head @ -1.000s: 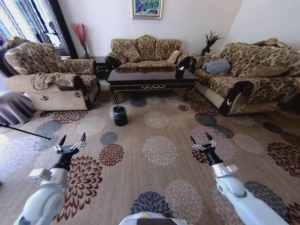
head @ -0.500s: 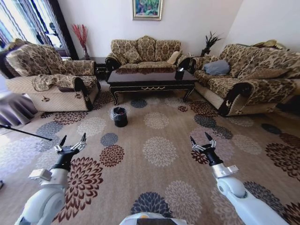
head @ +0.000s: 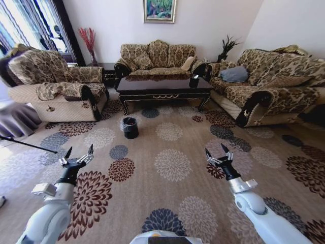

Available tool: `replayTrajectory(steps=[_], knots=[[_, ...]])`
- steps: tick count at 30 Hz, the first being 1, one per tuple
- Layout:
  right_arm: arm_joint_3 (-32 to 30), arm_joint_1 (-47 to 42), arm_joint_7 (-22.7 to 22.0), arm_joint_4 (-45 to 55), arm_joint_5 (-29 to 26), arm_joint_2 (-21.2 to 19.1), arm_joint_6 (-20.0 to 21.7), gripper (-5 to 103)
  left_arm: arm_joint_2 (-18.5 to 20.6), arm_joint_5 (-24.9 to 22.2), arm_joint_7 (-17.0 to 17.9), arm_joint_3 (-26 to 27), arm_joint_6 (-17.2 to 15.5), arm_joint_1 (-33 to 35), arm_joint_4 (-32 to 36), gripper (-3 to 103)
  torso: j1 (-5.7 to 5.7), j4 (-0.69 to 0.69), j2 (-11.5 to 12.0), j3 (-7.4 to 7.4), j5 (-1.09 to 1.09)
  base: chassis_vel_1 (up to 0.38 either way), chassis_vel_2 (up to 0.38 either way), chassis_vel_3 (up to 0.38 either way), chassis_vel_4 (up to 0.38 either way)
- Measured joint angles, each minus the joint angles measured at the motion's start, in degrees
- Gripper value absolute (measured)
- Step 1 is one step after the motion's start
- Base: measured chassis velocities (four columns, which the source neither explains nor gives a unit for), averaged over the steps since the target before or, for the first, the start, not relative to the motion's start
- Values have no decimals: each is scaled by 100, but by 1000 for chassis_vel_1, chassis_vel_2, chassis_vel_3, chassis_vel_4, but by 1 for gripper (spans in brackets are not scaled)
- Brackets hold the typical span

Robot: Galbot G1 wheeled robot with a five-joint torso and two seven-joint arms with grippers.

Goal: Move to the front of the table and pick up the trash from the floor, then place it into the trash bin.

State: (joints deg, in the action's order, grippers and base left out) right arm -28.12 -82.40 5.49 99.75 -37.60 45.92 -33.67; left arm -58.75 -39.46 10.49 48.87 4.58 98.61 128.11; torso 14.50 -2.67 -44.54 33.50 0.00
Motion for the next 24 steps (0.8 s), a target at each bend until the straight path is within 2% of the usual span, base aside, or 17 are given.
replayTrajectory(steps=[14,24], knots=[[27,19,90,-21,-33,0,-30,100,30,-12,-8,-10,0,-39,-47,100,163,0,-367,207,0,0,0,0,0],[27,23,90,-27,-59,-3,-37,100,30,-5,-15,-21,1,-38,-62,100,241,-1,-544,304,0,0,0,0,0]])
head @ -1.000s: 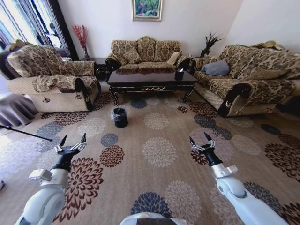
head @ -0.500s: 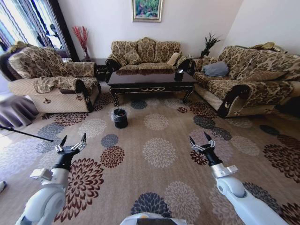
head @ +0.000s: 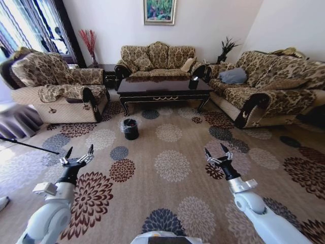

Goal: Move to the front of the table and pick up the trash from the floor, then place it into the trash bin.

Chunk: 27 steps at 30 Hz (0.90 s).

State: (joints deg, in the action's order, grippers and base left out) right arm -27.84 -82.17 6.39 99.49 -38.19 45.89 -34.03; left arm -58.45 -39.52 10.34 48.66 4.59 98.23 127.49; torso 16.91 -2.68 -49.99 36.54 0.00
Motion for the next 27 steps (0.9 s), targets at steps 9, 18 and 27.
replayTrajectory(steps=[9,18,27], knots=[[14,16,-3,-5,-1,-11,0,100,21,-12,-9,19,0,15,17,100,105,0,-231,125,0,0,0,0,0],[14,17,-8,-10,2,-16,0,100,30,-19,-20,23,1,17,31,100,219,0,-497,277,0,0,0,0,0],[13,16,-26,5,-9,-18,6,100,36,-31,-21,35,0,19,44,100,321,0,-732,408,0,0,0,0,0]])
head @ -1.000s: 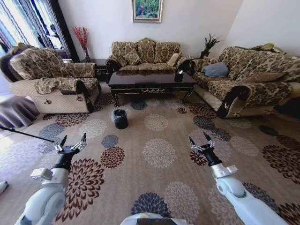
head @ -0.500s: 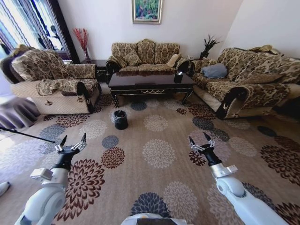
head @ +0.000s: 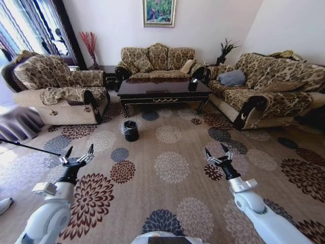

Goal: Move to the front of the table and pick up the trash from the floor, then place it into the trash bin.

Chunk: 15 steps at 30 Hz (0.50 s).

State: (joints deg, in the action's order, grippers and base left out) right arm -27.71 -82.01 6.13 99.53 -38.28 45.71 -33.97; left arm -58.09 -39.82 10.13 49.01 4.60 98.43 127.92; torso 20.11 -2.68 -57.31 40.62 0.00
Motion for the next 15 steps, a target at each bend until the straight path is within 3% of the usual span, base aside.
replayTrajectory(steps=[15], knots=[[-32,-37,63,30,18,15,-2,100,-26,9,-7,-5,0,9,19,100,184,0,-414,234,0,0,0,0,0]])
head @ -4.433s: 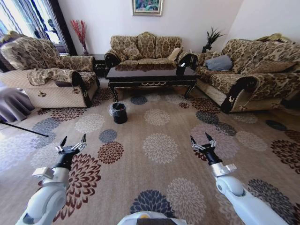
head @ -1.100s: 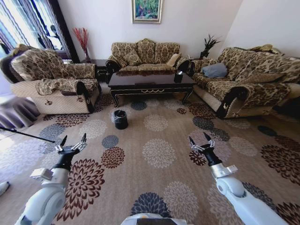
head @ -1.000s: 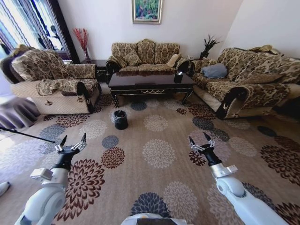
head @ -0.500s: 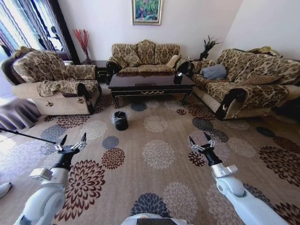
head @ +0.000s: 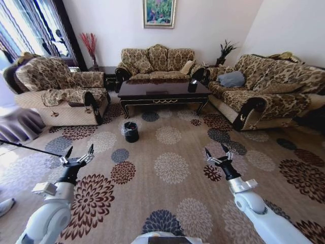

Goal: Move to the front of the table and pick up the trash from the floor, then place it into the trash bin.

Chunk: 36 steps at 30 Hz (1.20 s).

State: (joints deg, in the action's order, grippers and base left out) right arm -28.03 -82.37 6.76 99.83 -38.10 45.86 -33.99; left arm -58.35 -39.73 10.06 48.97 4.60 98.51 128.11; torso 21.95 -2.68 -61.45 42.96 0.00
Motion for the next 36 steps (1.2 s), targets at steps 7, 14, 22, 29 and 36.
replayTrajectory(steps=[7,14,22,29,36], knots=[[-12,-16,8,19,-7,3,-16,100,-29,19,-6,-3,0,14,15,100,70,0,-161,87,0,27,-40,-25,32],[-33,-30,5,39,-11,3,-22,100,-28,20,-7,3,0,31,42,100,149,0,-318,169,0,5,-20,-17,21],[-60,-67,2,85,-8,7,-24,100,-26,12,-7,30,0,65,97,100,256,0,-572,310,0,0,0,0,0],[-80,-115,-83,159,13,12,-19,100,-53,4,205,7,-57,104,188,100,346,0,-763,417,0,0,0,0,0],[-81,-125,-369,290,34,16,58,100,-54,19,405,29,-161,148,246,100,357,0,-788,428,0,0,0,0,0]])
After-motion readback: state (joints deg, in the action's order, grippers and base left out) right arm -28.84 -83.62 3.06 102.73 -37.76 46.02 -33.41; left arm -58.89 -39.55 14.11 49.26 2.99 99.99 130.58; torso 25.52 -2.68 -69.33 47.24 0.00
